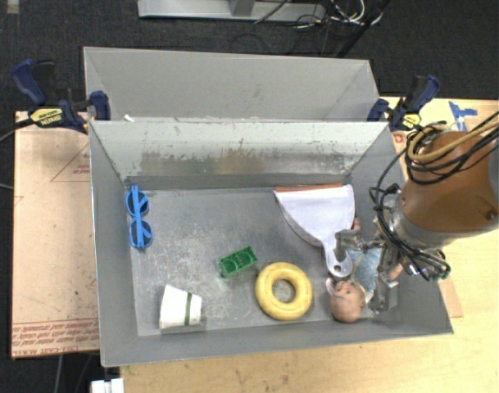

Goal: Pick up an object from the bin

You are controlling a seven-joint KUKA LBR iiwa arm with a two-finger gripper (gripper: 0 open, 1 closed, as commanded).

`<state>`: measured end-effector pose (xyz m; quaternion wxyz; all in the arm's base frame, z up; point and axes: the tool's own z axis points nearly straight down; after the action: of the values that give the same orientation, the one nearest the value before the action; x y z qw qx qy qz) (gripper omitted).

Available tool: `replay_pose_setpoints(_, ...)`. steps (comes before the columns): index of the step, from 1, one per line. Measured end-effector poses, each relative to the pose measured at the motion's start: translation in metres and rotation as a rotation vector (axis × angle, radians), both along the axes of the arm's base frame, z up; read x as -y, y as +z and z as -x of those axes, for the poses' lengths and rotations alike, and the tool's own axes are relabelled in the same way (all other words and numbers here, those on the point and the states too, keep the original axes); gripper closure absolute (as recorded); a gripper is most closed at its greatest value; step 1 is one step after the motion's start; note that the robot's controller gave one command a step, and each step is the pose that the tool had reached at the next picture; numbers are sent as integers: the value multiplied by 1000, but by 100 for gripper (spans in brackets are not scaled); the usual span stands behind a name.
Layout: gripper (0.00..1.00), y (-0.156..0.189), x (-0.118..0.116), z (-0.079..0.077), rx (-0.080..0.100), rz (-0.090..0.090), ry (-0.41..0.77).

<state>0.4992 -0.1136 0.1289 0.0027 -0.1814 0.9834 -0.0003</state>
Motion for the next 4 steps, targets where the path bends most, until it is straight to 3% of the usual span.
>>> replay_pose_setpoints(1,0,-20,1,4,-6,-2,-173)
replay_pose_setpoints(2,100,-53,5,-3,29,0,153)
replay_pose_setpoints(4,100,-53,5,-3,29,1,155)
